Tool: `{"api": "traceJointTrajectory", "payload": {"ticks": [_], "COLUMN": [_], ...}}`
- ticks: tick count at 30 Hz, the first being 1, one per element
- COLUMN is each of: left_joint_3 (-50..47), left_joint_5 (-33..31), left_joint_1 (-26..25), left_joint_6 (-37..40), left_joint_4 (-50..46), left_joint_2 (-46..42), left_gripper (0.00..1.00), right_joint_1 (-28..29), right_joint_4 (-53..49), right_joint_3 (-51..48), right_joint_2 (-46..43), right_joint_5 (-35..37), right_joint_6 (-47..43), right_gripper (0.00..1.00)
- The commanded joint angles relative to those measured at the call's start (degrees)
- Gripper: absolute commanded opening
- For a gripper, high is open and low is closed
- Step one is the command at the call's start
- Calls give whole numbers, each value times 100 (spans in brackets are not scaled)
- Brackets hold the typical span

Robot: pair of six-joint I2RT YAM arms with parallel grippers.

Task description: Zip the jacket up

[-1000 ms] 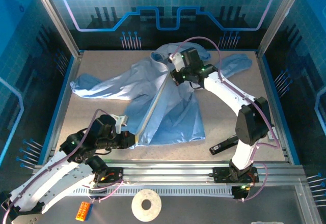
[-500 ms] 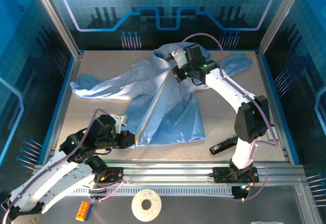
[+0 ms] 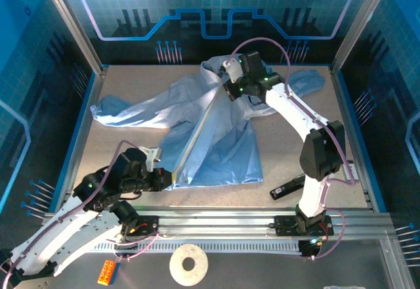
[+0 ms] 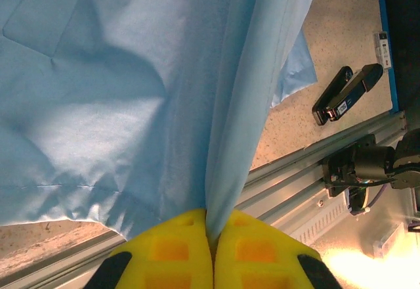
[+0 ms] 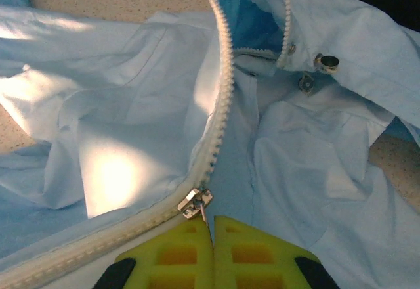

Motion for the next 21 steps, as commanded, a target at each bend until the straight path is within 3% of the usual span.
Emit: {"api": "traceJointTrajectory", "payload": {"ticks": [1,21], "left_joint_3": [150,272], "left_joint_5": [159,21], "left_joint_1": [-20,-17], "left_joint_6": [-99,-95], "left_joint_4": [-967,-1179], "left_joint_2": [-120,-148], "left_gripper": [0,0], "right_joint_1": [-410,-660], "right_joint_4": [446,197], "right_joint_3": [471,1177], "right_joint_2": [102,541], "right_joint_5": [572,467], "right_joint_6": [-61,-117], "right_gripper": [0,0]}}
